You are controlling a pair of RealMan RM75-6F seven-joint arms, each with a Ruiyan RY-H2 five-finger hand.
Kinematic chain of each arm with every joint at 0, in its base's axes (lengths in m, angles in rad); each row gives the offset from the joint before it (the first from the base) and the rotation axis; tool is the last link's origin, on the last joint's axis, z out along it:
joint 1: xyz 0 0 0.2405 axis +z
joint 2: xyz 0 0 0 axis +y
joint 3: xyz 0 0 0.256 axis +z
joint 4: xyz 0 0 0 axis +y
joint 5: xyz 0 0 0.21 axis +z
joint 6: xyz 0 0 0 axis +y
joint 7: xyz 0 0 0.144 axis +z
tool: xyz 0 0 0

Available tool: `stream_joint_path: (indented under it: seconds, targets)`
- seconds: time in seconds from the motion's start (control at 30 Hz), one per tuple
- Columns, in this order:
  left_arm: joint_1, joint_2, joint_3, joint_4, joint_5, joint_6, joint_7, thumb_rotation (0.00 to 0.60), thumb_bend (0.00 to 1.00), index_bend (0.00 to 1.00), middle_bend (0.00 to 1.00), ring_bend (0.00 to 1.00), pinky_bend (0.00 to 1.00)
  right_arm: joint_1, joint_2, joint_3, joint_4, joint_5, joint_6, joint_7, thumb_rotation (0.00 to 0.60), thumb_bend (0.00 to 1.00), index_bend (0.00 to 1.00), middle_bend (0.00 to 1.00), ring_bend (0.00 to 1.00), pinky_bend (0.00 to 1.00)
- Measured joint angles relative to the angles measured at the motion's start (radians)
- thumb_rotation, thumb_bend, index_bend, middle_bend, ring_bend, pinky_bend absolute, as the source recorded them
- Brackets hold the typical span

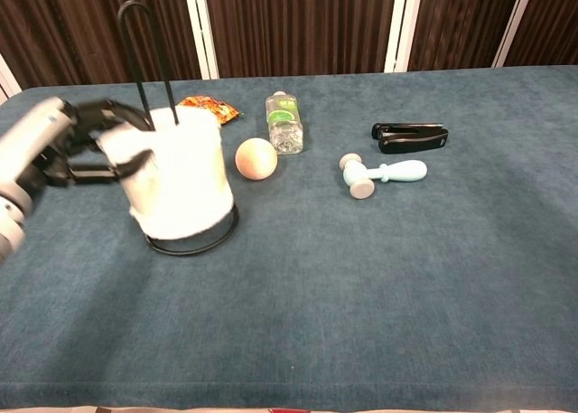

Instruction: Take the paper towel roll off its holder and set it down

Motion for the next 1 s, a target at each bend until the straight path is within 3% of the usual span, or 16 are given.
stream_joint_path:
  seconds: [0.67,0.87,1.0]
  targets:
    - [0.01,0.46,-0.146,-0.492,0.102,0.093,0.17,0.6,0.36,0.65,0.52,0.48,0.42,0.003,-0.005,-0.006,0.0,-0.009,-0.009,-0.015,0.6,0.05,0.0,0.0,0.0,0.04]
    - [0.031,0.59,-0.201,-0.562,0.089,0.113,0.186,0.6,0.36,0.65,0.53,0.49,0.44,0.005,0.001,-0.006,-0.002,-0.007,-0.015,-0.007,0.6,0.05,0.0,0.0,0.0,0.04]
    - [0.058,0.67,-0.226,-0.55,0.03,0.123,0.179,0.6,0.36,0.65,0.53,0.5,0.44,0.005,0.003,-0.004,-0.004,-0.005,-0.015,-0.006,0.6,0.05,0.0,0.0,0.0,0.04]
